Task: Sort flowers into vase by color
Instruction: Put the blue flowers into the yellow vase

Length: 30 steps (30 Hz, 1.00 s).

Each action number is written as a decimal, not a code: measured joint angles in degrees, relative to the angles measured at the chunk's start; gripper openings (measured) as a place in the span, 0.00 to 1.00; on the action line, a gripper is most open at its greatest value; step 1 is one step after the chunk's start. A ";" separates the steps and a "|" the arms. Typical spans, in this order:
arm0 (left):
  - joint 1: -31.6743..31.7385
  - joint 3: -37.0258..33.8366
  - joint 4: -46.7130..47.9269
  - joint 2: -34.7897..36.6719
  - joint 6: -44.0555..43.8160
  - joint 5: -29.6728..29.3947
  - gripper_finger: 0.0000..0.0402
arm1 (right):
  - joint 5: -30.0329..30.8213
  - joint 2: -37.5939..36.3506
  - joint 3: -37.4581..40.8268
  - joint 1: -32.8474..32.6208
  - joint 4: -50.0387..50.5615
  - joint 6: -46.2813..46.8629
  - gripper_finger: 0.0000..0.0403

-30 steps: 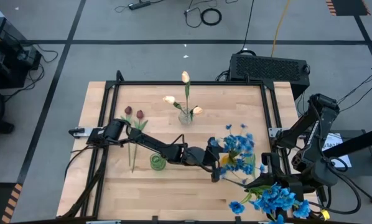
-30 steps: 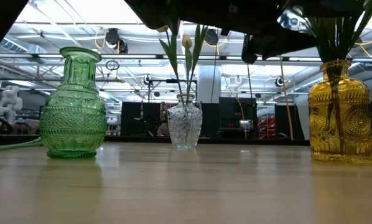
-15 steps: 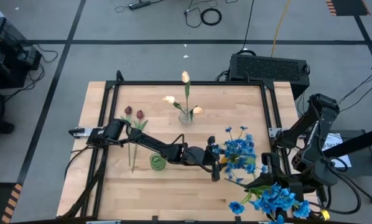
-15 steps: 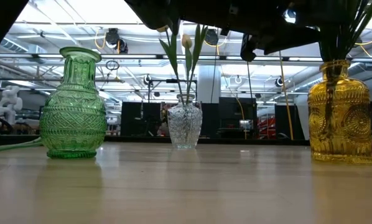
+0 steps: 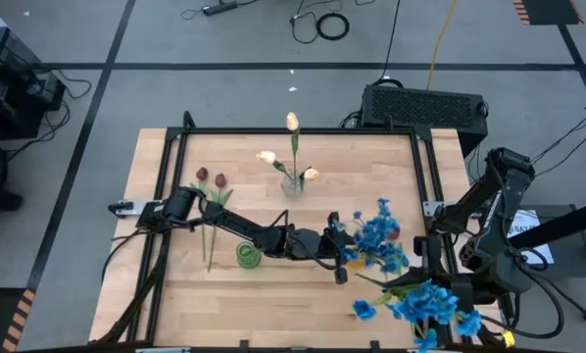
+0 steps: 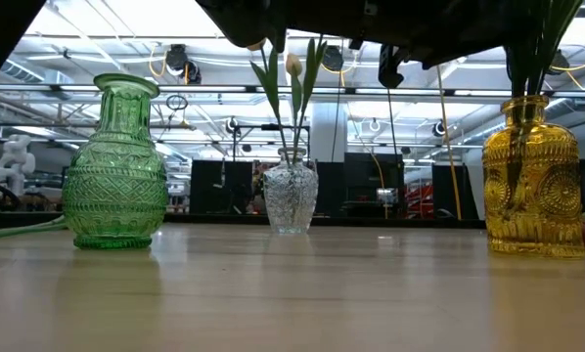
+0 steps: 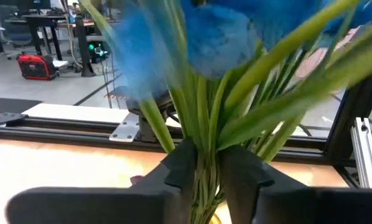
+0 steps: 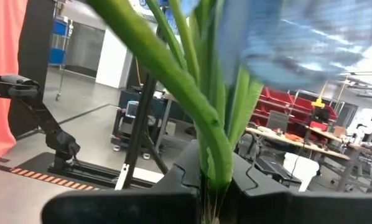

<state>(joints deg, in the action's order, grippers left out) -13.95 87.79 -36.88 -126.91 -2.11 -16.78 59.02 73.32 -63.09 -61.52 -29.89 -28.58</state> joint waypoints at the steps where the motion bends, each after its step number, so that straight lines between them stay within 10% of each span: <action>1: 0.01 0.00 -0.01 0.00 0.02 0.05 0.15 | -0.02 -0.02 0.00 -0.02 0.00 0.00 0.02; 24: -0.05 0.00 -0.41 0.22 1.49 1.92 0.08 | 30.01 -0.09 -0.02 -13.92 -4.71 -0.89 0.02; 30: -0.09 0.00 -0.27 0.22 1.49 2.43 0.08 | 25.81 -1.84 -0.02 -12.43 -7.20 -1.62 0.02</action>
<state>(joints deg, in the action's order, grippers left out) -14.04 87.79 -37.15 -126.69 -0.62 -14.35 84.83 71.48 -63.11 -73.95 -37.09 -30.20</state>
